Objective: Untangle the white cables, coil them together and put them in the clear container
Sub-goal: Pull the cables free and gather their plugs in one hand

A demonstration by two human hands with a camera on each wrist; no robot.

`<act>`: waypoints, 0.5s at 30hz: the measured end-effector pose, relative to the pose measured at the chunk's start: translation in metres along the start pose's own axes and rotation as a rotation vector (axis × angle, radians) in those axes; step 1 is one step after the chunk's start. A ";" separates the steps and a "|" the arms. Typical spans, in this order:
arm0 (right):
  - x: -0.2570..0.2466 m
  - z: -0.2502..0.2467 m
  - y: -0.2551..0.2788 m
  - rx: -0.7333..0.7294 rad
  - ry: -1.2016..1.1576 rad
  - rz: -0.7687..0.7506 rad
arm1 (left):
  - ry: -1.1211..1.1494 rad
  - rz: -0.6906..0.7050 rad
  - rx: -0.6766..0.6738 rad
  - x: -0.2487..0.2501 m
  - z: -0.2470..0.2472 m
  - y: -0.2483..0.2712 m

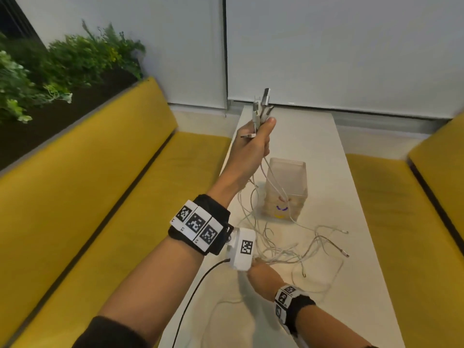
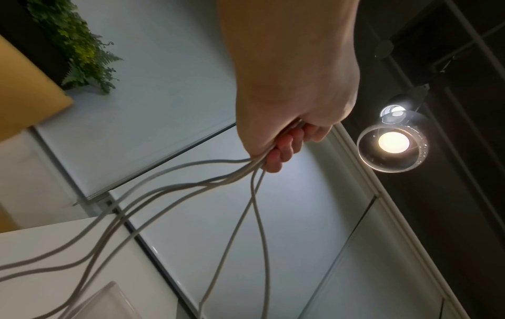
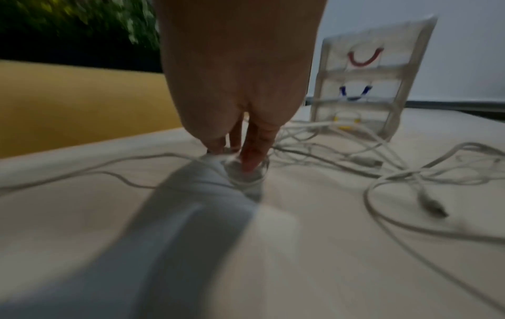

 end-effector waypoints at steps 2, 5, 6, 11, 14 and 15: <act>0.003 0.009 -0.008 0.008 0.060 0.045 | -0.017 -0.026 -0.016 -0.006 -0.003 -0.002; 0.007 0.014 -0.013 0.049 0.032 0.072 | -0.037 -0.062 -0.041 -0.014 -0.008 -0.004; 0.006 0.011 -0.013 0.068 0.015 0.055 | -0.040 -0.071 -0.050 -0.017 -0.010 -0.005; -0.002 -0.049 0.006 0.094 -0.378 -0.017 | -0.035 -0.104 -0.032 -0.033 -0.020 -0.010; -0.018 -0.107 0.023 -0.038 -0.698 -0.067 | -0.039 -0.091 0.037 -0.044 -0.029 -0.013; -0.022 -0.127 0.030 -0.065 -0.786 -0.081 | -0.059 -0.097 0.059 -0.048 -0.031 -0.013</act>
Point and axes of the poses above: each hand's wrist, its own y-axis away from the middle knuckle, its own z-axis out of the palm, x = y × z, the point moved 8 cm from there along -y, towards the middle knuckle, and after that the axes turned 1 degree about x, right-handed, at the moved point
